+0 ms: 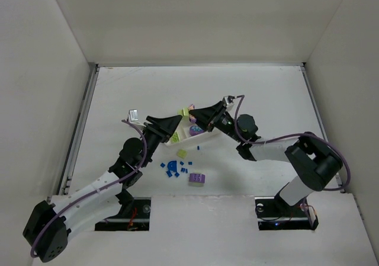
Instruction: Sort the legos into containers by color
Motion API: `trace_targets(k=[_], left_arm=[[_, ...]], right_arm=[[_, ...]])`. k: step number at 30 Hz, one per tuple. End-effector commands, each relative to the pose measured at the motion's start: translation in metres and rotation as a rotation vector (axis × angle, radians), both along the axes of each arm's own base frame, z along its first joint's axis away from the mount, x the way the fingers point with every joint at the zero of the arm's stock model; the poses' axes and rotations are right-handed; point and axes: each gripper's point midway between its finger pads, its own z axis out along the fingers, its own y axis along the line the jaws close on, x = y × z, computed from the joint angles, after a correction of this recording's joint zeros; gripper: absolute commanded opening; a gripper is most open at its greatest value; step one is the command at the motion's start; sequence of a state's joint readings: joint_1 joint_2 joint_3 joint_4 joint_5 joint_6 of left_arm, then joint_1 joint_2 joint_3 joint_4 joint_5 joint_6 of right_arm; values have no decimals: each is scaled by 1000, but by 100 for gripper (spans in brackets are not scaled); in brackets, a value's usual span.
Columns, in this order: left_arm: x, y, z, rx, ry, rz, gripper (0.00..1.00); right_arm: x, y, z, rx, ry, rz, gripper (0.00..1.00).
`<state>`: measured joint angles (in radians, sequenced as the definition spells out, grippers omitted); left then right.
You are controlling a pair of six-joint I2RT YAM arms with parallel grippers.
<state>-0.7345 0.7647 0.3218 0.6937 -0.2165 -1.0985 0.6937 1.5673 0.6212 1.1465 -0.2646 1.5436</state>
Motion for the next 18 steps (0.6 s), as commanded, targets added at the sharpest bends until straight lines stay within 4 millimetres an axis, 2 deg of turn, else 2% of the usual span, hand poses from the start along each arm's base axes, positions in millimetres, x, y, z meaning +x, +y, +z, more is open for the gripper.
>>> trace_targets(k=[1,10,18], left_arm=[[1,2,19,-61,-55,2,50],[6,3,21,-62,-65,12,38],[5,6,22,-46,-82,14,15]], right_arm=[[-17,2,38,132,-88,58,22],[-21,9,35,142,-77,87,22],[-23,8,26,144,-59,92,22]])
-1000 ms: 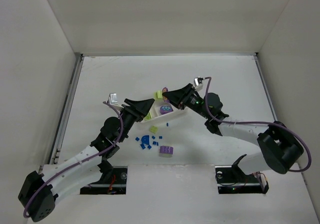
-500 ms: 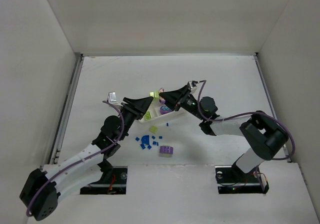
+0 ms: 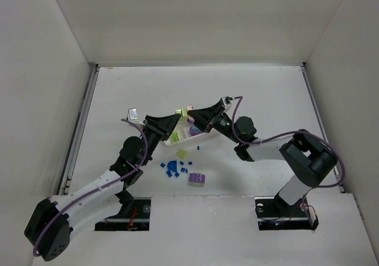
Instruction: Sort the legos into containers by color
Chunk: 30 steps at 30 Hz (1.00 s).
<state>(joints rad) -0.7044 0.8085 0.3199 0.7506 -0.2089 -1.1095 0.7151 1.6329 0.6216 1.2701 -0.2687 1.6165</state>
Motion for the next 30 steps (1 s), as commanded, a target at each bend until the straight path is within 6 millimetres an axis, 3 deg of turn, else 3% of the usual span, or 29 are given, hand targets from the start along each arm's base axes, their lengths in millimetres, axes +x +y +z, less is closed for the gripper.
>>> trace_targets(k=[1,8,16,21,27,30], left_arm=[[-4,6,20,-21,-78,-2,14],[-2,28,-1,71,-13,52,10],[0,38,-7,116,8,70,10],[17,29,-35,265,80,70,11],[40,21,-87,542,230,98,14],[46,16,-99,630,259,106,16]], right_arm=[[-16,-3,22,67,-75,40,22],[-7,-28,19,41,-91,-19,22],[-4,-37,8,7,-94,-39,22],[0,-41,-7,-70,-99,-72,22],[6,-46,-30,-242,-127,-140,22],[7,-51,-39,-335,-149,-177,22]])
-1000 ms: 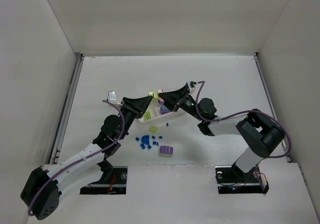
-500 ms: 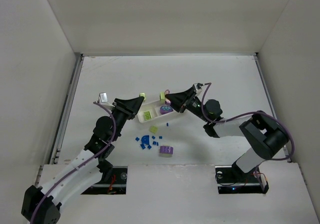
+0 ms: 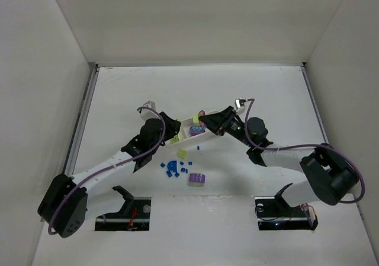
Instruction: Sort the legos into containers by color
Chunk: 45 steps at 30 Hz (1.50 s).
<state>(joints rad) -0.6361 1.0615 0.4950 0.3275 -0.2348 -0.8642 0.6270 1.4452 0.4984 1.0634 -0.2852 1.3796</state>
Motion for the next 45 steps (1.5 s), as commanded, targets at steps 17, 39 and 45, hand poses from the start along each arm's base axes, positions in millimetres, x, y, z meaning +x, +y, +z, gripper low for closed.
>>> trace_targets(k=[17,39,45], left_arm=[[16,10,-23,289,52,73,42],[-33,-48,56,-71,-100,-135,49],[-30,-54,57,-92,-106,-146,41]], right_arm=[[10,-15,-32,-355,-118,-152,22],[6,19,-31,-420,-148,-112,22],[-1,25,-28,-393,-144,-80,22]])
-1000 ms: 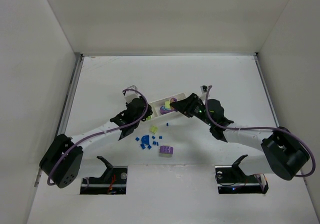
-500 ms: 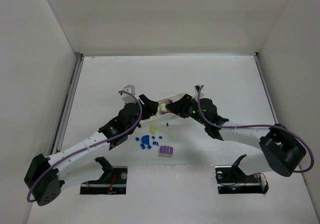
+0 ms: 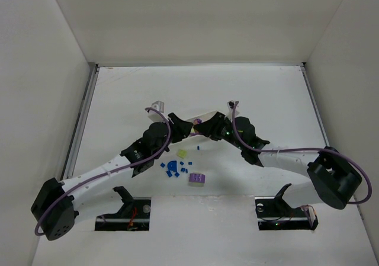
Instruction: Sort the legos into containers by color
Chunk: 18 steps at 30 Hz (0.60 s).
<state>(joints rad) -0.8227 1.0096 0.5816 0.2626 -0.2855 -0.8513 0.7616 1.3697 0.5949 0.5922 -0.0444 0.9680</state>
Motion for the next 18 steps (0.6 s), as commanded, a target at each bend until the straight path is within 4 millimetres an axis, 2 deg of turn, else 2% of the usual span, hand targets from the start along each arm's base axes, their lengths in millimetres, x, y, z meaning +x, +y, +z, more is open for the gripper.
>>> trace_targets(k=[1,5,18], left_arm=[[3,-8,15,-73,-36,-8,39],[2,-13,13,-76,-28,-27,35],[5,-6,2,-72,-2,-8,37]], right_arm=[[1,14,28,68,-50,27,22],[0,15,29,81,-48,37,22],[-8,20,43,138,-57,87,22]])
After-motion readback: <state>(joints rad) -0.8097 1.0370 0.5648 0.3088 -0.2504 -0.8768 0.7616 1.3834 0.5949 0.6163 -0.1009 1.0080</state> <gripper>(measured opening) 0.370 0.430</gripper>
